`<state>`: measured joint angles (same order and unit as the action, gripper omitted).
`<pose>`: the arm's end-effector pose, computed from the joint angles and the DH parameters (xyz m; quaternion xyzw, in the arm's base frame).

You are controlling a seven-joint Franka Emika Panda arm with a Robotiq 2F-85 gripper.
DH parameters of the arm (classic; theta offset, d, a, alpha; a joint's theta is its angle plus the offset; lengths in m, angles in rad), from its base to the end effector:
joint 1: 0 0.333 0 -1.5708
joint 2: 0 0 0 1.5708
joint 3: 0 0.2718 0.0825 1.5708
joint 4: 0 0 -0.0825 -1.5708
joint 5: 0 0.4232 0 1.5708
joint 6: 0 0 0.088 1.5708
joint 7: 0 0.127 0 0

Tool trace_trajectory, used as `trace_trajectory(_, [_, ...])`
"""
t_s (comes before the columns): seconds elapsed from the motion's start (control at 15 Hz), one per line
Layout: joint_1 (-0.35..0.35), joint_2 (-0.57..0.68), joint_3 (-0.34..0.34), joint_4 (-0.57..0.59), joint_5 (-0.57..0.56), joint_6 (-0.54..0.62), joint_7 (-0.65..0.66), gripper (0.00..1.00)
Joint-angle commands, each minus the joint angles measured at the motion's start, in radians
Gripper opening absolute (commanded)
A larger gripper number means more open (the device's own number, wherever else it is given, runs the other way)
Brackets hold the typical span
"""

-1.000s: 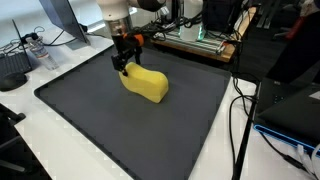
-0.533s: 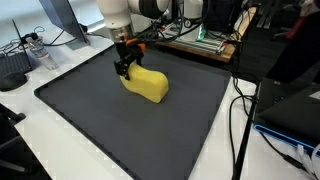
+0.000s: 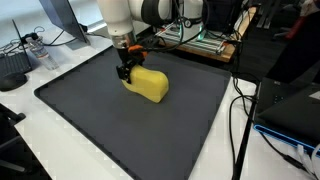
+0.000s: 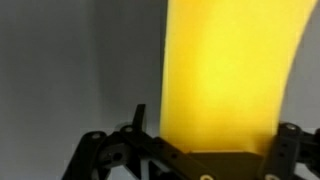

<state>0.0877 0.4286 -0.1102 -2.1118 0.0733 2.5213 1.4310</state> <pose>0.5813 -0.0171 0.1165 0.7303 -0.6831 -0.0047 0.0064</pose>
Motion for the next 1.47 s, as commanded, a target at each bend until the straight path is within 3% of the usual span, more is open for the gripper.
trace_trajectory(0.0, [0.028,0.025,-0.029,0.018,-0.033,0.02,0.06,0.74])
trace_trajectory(0.27, [0.031,0.023,-0.032,0.019,-0.027,0.026,0.083,0.45])
trace_trajectory(0.8, [0.044,0.021,-0.045,0.018,-0.048,0.018,0.127,0.0])
trace_trajectory(0.93, [0.049,0.021,-0.051,0.019,-0.063,0.016,0.144,0.04])
trace_trajectory(1.4, [0.062,0.016,-0.061,0.018,-0.106,0.018,0.197,0.04])
